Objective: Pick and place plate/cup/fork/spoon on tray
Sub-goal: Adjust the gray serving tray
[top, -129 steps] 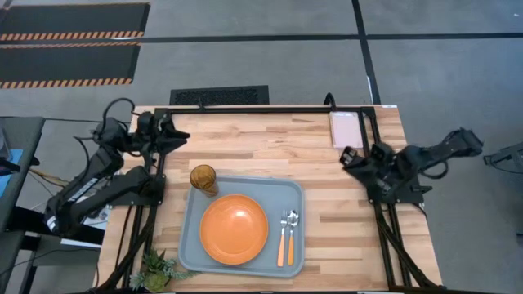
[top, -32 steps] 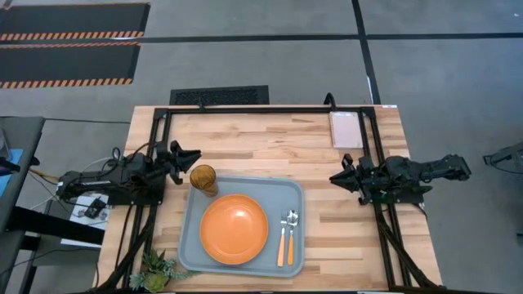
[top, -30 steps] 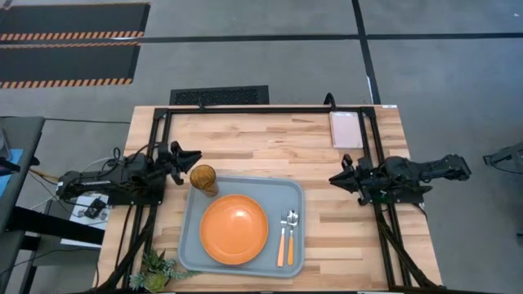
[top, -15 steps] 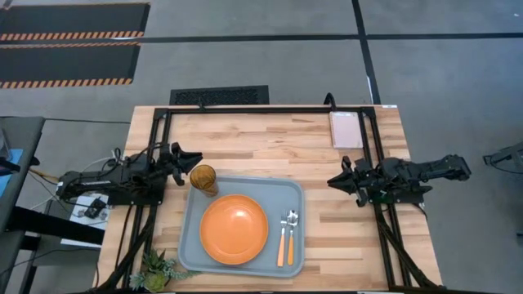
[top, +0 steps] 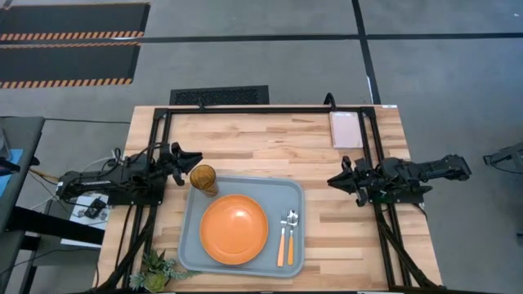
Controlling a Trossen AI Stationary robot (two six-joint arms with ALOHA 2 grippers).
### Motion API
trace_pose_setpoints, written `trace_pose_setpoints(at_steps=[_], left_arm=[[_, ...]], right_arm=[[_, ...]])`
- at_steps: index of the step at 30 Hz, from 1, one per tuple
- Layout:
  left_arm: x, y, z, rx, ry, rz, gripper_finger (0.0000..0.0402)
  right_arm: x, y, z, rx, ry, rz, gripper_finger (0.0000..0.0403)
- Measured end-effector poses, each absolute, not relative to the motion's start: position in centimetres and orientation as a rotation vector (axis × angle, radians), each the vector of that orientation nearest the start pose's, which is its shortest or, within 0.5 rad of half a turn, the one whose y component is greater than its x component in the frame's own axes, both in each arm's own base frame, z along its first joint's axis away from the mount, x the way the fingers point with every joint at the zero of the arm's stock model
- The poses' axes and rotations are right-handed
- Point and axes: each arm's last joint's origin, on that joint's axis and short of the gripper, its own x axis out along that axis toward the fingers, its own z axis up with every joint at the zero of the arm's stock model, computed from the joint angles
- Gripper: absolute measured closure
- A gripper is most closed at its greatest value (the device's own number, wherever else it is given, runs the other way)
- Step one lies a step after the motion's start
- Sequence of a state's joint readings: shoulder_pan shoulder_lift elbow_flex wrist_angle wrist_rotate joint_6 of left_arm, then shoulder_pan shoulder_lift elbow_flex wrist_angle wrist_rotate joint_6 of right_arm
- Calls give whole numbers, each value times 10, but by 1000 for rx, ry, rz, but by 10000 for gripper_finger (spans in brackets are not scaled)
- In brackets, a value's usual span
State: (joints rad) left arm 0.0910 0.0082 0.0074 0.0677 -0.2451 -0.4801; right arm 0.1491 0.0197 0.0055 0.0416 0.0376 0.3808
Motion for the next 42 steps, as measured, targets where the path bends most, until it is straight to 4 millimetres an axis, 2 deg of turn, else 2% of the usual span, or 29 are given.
trace_pose_setpoints(at_steps=[4, 8, 14, 18, 22, 25, 28, 32, 35, 42], left_arm=[[95, 17, 174, -524, -178, 350, 315], [93, 19, 179, -589, -235, 400, 315], [91, 19, 192, -708, -392, 367, 315], [87, 18, 204, -808, -525, 285, 315], [81, 18, 217, -789, -659, 222, 315], [78, 17, 222, -809, -714, 192, 315], [78, 15, 223, -793, -695, 124, 315], [79, 13, 224, -751, -660, 45, 315], [79, 13, 224, -758, -663, 36, 315], [83, 12, 218, -764, -579, 42, 315]], right_arm=[[94, 9, 194, 442, -189, 57, 327], [82, 6, 233, 468, -333, 99, 327], [87, 4, 258, 744, -321, 111, 327], [98, 7, 259, 954, -265, 149, 327], [106, 9, 261, 970, -275, 162, 327], [112, 9, 259, 1003, -279, 101, 327], [120, 6, 255, 1059, -282, 15, 327], [133, 5, 253, 1086, -288, -12, 327], [141, 4, 245, 1148, -223, -47, 327], [155, 6, 235, 1102, -37, 27, 328]])
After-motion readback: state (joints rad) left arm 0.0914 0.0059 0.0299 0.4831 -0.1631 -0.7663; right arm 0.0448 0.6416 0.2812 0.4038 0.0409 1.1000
